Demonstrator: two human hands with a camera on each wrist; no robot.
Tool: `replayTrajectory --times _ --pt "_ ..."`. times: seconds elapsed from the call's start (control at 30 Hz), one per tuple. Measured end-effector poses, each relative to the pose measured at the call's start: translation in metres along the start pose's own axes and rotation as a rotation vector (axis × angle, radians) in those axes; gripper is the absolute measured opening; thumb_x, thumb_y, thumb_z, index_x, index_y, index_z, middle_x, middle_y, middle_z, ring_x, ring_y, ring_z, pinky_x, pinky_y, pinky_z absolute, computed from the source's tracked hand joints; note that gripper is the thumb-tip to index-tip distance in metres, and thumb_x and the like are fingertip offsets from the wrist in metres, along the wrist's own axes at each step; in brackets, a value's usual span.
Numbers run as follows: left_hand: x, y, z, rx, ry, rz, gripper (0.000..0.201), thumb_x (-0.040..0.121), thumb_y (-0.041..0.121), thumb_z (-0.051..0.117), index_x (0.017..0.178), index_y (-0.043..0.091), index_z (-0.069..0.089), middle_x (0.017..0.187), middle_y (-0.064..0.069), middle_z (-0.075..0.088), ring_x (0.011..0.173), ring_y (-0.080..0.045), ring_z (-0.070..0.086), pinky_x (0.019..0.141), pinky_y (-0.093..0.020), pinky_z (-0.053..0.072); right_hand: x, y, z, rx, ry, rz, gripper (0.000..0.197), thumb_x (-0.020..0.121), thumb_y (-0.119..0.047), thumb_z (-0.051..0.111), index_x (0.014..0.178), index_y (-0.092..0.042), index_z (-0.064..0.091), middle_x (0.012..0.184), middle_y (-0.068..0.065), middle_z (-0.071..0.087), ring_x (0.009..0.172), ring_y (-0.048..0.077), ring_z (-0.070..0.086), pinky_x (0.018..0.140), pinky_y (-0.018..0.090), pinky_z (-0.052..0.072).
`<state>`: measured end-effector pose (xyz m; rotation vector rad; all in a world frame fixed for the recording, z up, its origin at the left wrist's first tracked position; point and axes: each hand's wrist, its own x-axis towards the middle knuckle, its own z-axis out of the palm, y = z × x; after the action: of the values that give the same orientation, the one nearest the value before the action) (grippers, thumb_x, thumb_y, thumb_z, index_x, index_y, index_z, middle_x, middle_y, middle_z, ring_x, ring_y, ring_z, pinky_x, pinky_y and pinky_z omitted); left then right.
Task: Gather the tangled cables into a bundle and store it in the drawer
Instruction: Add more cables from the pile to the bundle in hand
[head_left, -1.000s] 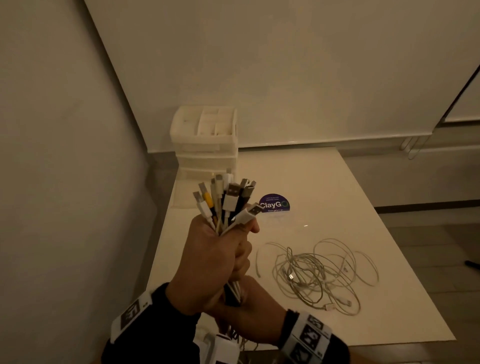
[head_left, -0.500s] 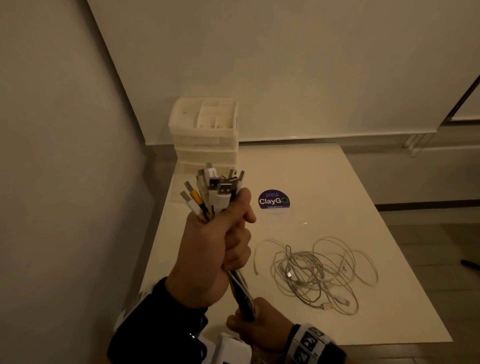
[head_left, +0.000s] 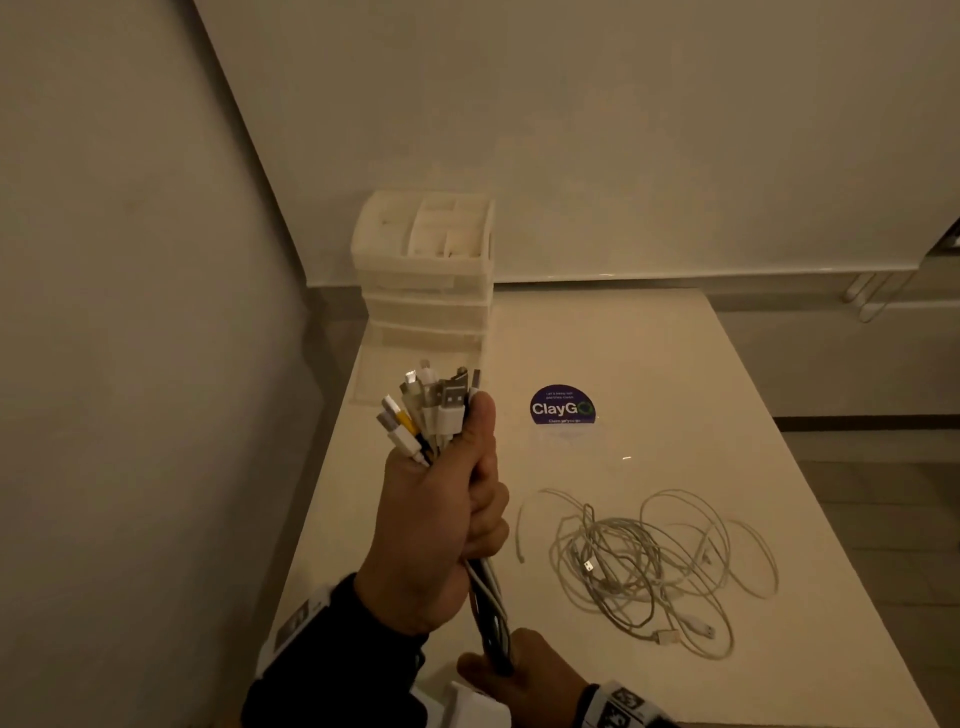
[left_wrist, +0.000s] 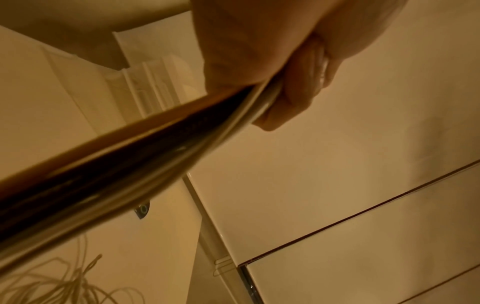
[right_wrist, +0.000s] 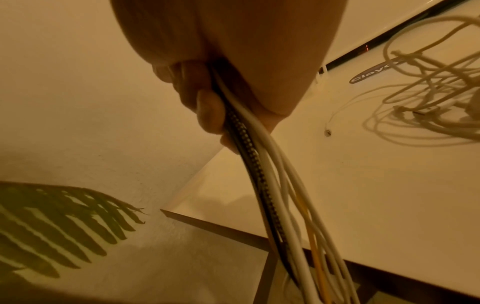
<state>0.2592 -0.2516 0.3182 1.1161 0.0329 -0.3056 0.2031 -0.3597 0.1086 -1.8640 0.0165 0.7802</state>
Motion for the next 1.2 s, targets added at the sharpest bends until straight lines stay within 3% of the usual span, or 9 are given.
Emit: replayTrajectory --times 0.27,0.33,0.4,0.53,0.6,0.7,0.77,0.97,1.2 --pt "0.013 0.005 0.0 -0.085 0.013 0.067 0.051 0.088 0.046 0.058 0.056 0.016 0.034 0.043 0.004 0.023 0.031 -0.006 0.017 0.037 -0.013 0.017 0.009 -0.011 -0.022 -0.028 -0.199 0.085 0.032 0.068 -0.048 0.069 0.042 -0.032 0.062 0.047 -0.018 0.051 0.051 -0.007 0.048 0.056 0.01 0.033" --pt "0.019 0.01 -0.003 -0.072 0.007 0.072 0.051 0.084 0.047 0.06 0.058 0.015 0.03 0.043 0.004 0.022 0.032 -0.007 0.017 0.037 -0.014 0.017 0.011 -0.015 -0.031 -0.173 -0.242 0.116 0.029 0.083 -0.039 0.065 0.088 -0.013 0.078 0.083 -0.005 0.066 0.078 -0.004 0.057 0.066 0.008 0.034" --pt "0.025 0.015 -0.007 -0.084 0.038 0.081 0.052 0.083 0.048 0.061 0.059 0.017 0.029 0.044 0.004 0.021 0.032 -0.006 0.016 0.037 -0.013 0.017 0.013 -0.019 -0.044 -0.298 -0.277 0.092 0.036 0.097 -0.024 0.055 0.125 -0.003 0.061 0.118 0.008 0.061 0.111 0.017 0.055 0.086 0.012 0.031" --pt "0.036 0.024 -0.012 -0.063 0.129 0.119 0.047 0.081 0.047 0.06 0.057 0.019 0.031 0.045 0.004 0.019 0.033 -0.006 0.015 0.037 -0.013 0.013 0.012 -0.027 -0.094 -0.384 -0.483 -0.063 0.062 0.087 -0.027 0.068 0.142 -0.035 0.04 0.14 -0.007 0.051 0.124 0.01 0.05 0.103 0.025 0.04" --pt "0.04 0.025 -0.014 -0.034 0.147 0.138 0.046 0.082 0.047 0.058 0.057 0.019 0.032 0.048 0.003 0.023 0.034 -0.008 0.022 0.035 -0.013 0.019 0.024 -0.034 -0.13 -0.413 -0.453 -0.027 0.072 0.084 -0.012 0.068 0.143 -0.037 0.035 0.136 -0.011 0.049 0.12 0.01 0.051 0.097 0.025 0.046" --pt "0.046 0.02 -0.012 0.031 0.19 0.14 0.046 0.082 0.05 0.056 0.05 0.02 0.043 0.053 0.0 0.037 0.042 -0.015 0.046 0.037 -0.02 0.034 0.063 -0.035 -0.167 -0.554 -0.102 -0.111 0.055 0.082 0.001 0.055 0.13 -0.025 0.052 0.123 -0.005 0.057 0.111 0.015 0.057 0.089 0.023 0.05" --pt "0.049 0.015 -0.009 0.057 0.213 0.147 0.047 0.083 0.048 0.055 0.047 0.02 0.047 0.053 -0.002 0.042 0.042 -0.018 0.051 0.041 -0.024 0.04 0.092 -0.027 -0.17 -0.722 0.07 -0.083 0.047 0.087 0.0 0.051 0.129 -0.019 0.054 0.126 0.001 0.055 0.117 0.02 0.053 0.096 0.026 0.045" --pt "0.06 0.012 -0.017 -0.018 0.224 0.14 0.042 0.088 0.043 0.055 0.06 0.017 0.037 0.042 0.002 0.028 0.028 -0.007 0.022 0.035 -0.012 0.018 0.127 0.021 -0.142 -1.049 0.08 -0.107 0.055 0.093 -0.014 0.053 0.144 -0.022 0.033 0.145 0.003 0.034 0.128 0.027 0.038 0.107 0.043 0.037" --pt "0.059 0.006 -0.036 -0.035 0.275 0.129 0.041 0.084 0.04 0.06 0.061 0.017 0.035 0.041 0.003 0.019 0.03 -0.008 0.013 0.037 -0.015 0.01 0.124 0.027 -0.137 -0.918 0.195 -0.012 0.019 0.096 -0.012 0.045 0.115 -0.01 0.051 0.122 0.011 0.047 0.111 0.029 0.05 0.088 0.034 0.042"
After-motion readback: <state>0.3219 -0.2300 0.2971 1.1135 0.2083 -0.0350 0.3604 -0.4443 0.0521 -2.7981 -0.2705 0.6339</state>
